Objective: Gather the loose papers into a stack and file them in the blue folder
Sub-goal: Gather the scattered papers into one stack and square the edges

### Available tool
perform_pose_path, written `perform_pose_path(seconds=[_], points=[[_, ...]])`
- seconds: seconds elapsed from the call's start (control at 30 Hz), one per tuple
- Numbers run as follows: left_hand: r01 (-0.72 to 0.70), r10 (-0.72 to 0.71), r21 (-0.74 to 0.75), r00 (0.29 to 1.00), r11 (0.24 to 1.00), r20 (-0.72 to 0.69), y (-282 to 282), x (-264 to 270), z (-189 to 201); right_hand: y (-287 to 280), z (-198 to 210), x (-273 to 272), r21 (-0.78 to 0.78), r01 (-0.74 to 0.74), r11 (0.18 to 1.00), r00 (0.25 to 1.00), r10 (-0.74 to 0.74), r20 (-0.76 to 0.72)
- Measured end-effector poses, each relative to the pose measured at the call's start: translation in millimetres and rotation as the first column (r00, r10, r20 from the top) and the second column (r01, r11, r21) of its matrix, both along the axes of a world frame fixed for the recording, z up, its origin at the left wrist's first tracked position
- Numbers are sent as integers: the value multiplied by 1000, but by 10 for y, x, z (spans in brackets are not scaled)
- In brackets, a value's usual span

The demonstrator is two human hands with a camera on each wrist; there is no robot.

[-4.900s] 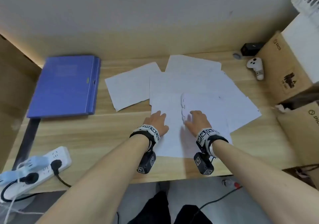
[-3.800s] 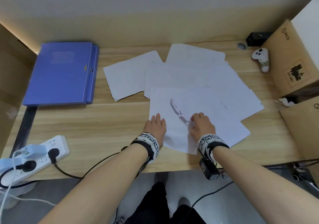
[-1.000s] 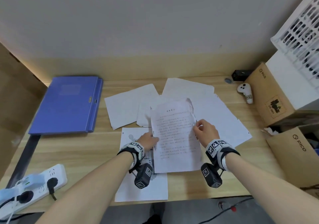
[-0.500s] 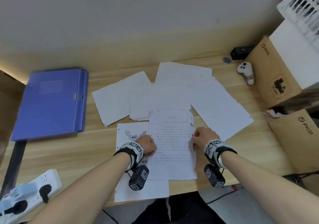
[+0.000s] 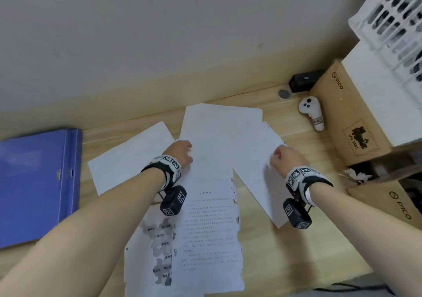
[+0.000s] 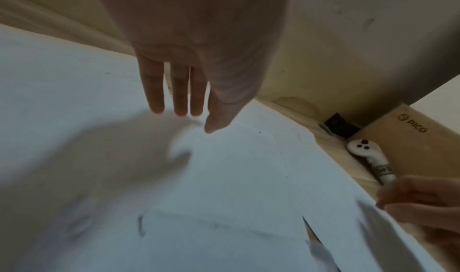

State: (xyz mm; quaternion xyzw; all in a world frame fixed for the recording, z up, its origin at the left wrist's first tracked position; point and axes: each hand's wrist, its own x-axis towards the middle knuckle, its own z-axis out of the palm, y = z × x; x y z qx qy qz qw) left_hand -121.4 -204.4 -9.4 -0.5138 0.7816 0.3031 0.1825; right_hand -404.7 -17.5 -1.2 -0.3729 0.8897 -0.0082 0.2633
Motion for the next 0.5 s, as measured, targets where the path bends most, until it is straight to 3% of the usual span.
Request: perform_pose_path(seconds=[0.23, 0.33, 0.5], points=[[285, -205, -212, 920, 935, 335, -287, -329, -327, -157, -349, -538, 35, 75, 997, 997, -74, -33], [322, -215, -248, 901, 914, 376, -338, -383, -379, -179, -459, -652, 58, 103, 993, 995, -104, 8], [323, -214, -236, 894, 917, 393, -364, -440, -346, -256, -473, -674, 163, 21, 986, 1000, -22, 7]])
